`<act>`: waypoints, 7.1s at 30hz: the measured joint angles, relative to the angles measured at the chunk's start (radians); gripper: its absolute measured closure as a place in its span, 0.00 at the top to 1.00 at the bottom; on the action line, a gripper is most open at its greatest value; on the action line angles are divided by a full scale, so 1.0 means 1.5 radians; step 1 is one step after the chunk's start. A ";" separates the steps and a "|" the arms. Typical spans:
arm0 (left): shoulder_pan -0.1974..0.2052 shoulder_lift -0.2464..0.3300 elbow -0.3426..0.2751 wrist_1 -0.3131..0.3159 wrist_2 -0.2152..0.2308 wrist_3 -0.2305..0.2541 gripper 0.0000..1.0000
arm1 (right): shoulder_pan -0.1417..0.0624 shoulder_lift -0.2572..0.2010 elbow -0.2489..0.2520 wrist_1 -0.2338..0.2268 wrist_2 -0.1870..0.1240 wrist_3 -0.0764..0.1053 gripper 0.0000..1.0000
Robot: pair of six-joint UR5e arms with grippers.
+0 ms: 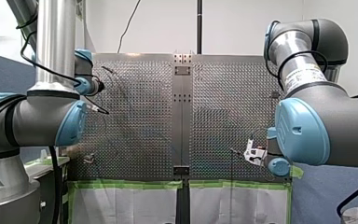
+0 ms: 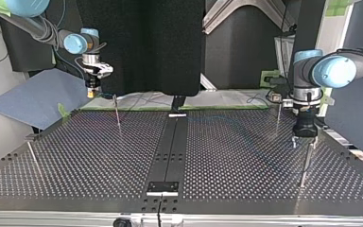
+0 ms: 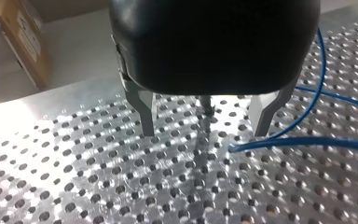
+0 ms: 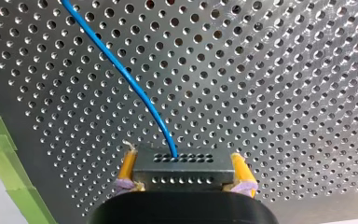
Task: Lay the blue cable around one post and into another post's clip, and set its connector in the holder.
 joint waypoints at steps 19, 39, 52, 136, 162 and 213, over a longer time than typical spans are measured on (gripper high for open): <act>0.006 0.002 -0.003 -0.079 -0.073 0.046 1.00 | 0.002 0.000 -0.005 0.006 -0.001 -0.002 0.25; 0.033 0.111 -0.062 -0.114 -0.071 0.128 1.00 | 0.005 0.000 -0.006 0.010 -0.001 -0.002 0.25; 0.016 0.066 -0.072 -0.029 0.017 0.041 1.00 | 0.007 0.000 -0.006 0.012 -0.002 -0.003 0.25; -0.002 0.140 -0.092 -0.009 0.112 -0.077 1.00 | 0.013 0.000 -0.013 0.019 -0.001 -0.005 0.25; 0.000 0.099 -0.092 0.144 0.066 -0.215 1.00 | 0.016 0.000 -0.013 0.018 -0.001 -0.005 0.25; 0.036 0.053 0.117 -0.058 -0.023 0.009 1.00 | 0.019 0.000 -0.014 0.018 -0.002 -0.006 0.25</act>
